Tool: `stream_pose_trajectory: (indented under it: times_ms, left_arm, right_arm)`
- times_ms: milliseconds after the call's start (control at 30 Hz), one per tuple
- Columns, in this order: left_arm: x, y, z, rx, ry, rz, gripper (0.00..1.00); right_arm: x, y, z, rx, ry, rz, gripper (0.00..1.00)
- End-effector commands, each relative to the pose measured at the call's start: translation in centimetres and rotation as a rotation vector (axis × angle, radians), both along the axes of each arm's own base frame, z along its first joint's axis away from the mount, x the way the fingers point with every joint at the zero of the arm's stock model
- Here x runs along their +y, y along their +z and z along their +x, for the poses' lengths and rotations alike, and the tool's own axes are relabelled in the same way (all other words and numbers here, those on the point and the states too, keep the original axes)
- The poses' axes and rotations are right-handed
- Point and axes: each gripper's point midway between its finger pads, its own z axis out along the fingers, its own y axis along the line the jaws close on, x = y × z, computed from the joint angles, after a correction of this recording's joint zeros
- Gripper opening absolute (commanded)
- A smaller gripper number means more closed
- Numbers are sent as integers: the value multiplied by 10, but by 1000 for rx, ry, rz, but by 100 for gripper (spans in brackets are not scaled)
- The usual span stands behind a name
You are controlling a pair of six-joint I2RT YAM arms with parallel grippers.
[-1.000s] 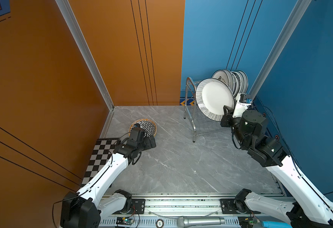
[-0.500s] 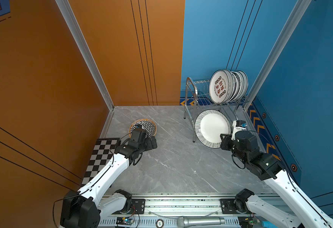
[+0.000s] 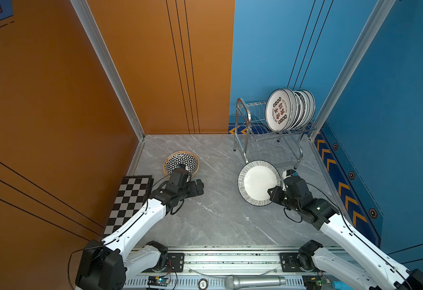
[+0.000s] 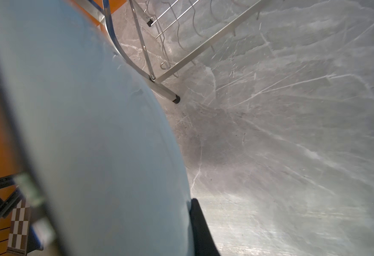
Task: Unload the plates from the dish rack
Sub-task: Place the plate among the plates.
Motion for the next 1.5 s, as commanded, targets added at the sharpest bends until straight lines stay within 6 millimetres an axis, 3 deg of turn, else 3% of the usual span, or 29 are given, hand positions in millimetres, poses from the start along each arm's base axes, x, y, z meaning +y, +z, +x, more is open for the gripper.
stream_pose_trajectory:
  times_ms: [0, 333, 400, 500, 900, 1467]
  left_arm:
    - [-23, 3, -6, -7, -69, -106, 98]
    - [-58, -10, -8, 25, -152, -227, 99]
    - [-61, -12, -7, 30, -158, -236, 99]
    - [-64, -15, -7, 37, -164, -239, 99]
    - [-68, -26, -7, 67, -168, -250, 87]
    - [-71, -30, -7, 91, -173, -294, 39]
  right_arm:
    - [43, 39, 23, -137, 45, 195, 0]
    - [113, 23, 38, -96, 156, 275, 0]
    - [130, 20, 33, -81, 200, 294, 0]
    - [141, 19, 35, -78, 214, 321, 0]
    - [165, 14, 41, -55, 251, 410, 0]
    - [177, 9, 43, -40, 273, 456, 0]
